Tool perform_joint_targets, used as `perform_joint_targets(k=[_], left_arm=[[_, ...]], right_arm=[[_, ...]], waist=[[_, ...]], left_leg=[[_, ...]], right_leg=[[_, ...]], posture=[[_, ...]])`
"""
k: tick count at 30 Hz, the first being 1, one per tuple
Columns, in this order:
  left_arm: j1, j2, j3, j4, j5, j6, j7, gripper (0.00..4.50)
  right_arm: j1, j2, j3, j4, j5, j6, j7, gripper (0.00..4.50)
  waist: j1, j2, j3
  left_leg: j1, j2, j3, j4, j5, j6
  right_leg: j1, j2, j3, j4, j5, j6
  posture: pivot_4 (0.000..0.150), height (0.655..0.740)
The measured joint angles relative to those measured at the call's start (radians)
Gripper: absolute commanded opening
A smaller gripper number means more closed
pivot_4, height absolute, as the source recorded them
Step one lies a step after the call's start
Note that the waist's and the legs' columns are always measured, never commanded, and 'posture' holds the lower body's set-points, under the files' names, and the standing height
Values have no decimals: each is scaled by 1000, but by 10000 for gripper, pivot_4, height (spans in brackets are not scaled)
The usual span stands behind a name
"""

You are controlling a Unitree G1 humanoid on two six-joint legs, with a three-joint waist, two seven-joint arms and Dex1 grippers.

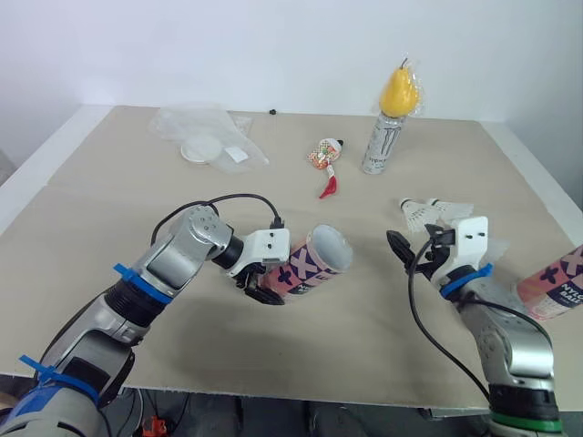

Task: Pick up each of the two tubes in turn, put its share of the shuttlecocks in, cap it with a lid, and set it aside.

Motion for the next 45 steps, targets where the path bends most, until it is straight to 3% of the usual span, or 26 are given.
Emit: perform_joint_targets(k=[15, 20, 22, 25, 26, 34, 37, 41, 45], left_arm=[[0, 0, 0, -21, 1, 29, 59, 33306], [1, 0, 0, -22, 0, 30, 67, 32664], [1, -7, 0, -22, 0, 32, 78, 32664], [1, -8, 0, -22, 0, 37, 80, 32664], [1, -8, 0, -22, -1, 38, 80, 32664], [1, -9, 0, -22, 0, 39, 86, 32664], [0, -11, 0, -21, -1, 39, 86, 32664], [-1, -9, 2, -13, -12, 26, 82, 32664], [-1, -6, 3, -1, -12, 16, 80, 32664]], right_arm=[[-238, 22, 16, 388, -109, -113, -35, 45000], [-298, 28, 16, 463, -121, -141, -39, 28981], [-329, 35, 17, 505, -132, -154, -44, 16236], [-340, 38, 19, 530, -138, -167, -50, 2739], [-341, 38, 19, 536, -140, -170, -52, 975], [-345, 38, 35, 524, -141, -176, -18, 975], [-329, 22, 47, 427, -131, -162, 38, 975], [-254, -181, 78, 107, -80, -176, 295, 975], [-242, -340, 47, -47, -7, -215, 490, 975]], waist=[[-1, 1, 1], [-1, 1, 1], [-2, 1, 1], [-1, 1, 1], [-1, 1, 1], [-2, 2, 1], [-1, 4, 2], [2, 9, 5], [1, 9, 5]], left_leg=[[0, 0, 0, -1, 0, 0], [0, 0, 0, -1, 0, 0], [0, 0, 0, -1, 0, 0], [0, -1, 0, -1, 0, 0], [0, -1, 0, -1, 0, 0], [0, -1, 0, -1, 0, 0], [-1, -1, 0, -1, 0, 0], [-2, -2, -1, -1, 0, 0], [0, -1, -1, -1, 0, 0]], right_leg=[[0, 0, 0, 0, 2, 5], [0, 0, 1, 0, 2, 5], [0, 0, 0, 0, 2, 5], [0, 0, 1, 0, 2, 5], [0, 0, 1, 0, 2, 5], [0, 0, 1, 0, 2, 5], [0, 0, 1, 0, 2, 5], [-1, 0, 1, 0, 0, 7], [1, 0, 0, 0, 1, 6]], posture=[[1500, 7400], [1500, 7400], [1500, 7400], [1500, 7400], [1500, 7400], [1500, 7400], [1500, 7400], [1500, 7400], [1500, 7400]])
